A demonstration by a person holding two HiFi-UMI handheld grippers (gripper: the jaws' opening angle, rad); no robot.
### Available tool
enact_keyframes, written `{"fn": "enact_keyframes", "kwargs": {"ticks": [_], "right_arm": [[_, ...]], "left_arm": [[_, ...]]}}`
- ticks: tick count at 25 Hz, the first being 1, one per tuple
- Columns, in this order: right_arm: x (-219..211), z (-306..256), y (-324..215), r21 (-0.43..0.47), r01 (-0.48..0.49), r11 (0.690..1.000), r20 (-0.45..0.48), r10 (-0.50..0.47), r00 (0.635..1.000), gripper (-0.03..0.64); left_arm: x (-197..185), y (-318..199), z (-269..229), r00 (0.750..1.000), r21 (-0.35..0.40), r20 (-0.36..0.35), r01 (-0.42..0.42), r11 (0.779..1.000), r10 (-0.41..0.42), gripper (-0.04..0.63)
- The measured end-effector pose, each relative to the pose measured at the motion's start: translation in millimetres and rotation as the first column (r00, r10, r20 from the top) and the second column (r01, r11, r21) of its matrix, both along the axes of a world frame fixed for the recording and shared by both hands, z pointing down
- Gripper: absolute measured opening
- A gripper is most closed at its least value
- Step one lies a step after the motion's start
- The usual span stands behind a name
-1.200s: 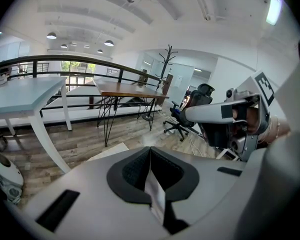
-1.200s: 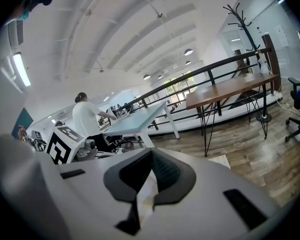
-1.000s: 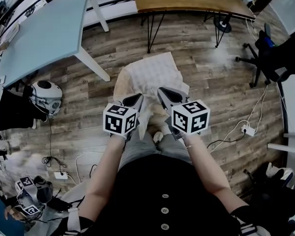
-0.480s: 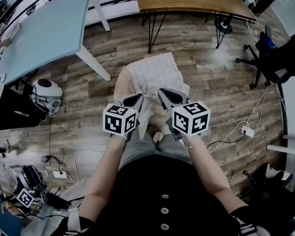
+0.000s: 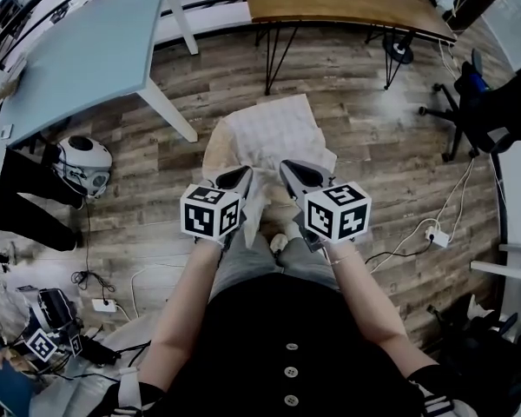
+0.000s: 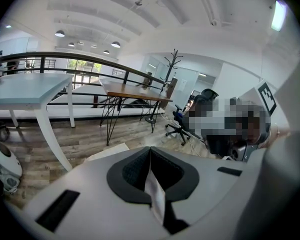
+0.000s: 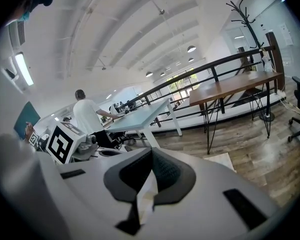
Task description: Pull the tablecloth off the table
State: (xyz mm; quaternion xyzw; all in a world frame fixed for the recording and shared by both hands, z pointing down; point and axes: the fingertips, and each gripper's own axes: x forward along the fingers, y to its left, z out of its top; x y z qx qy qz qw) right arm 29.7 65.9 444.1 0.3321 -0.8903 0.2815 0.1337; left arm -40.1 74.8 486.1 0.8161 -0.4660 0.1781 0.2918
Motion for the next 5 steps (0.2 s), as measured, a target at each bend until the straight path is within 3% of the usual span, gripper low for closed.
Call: {"fn": "enact_keyframes", "kwargs": {"ticks": [5], "right_arm": [[-0.2,-0.8,-0.9,0.006,0.007,1.0,-0.007,-0.007,1.0,0.026]], "left_arm": [[0.6,-0.9,-1.5,1.0,0.001,-0.001,0.001,1.0,-0.001,0.017]]}}
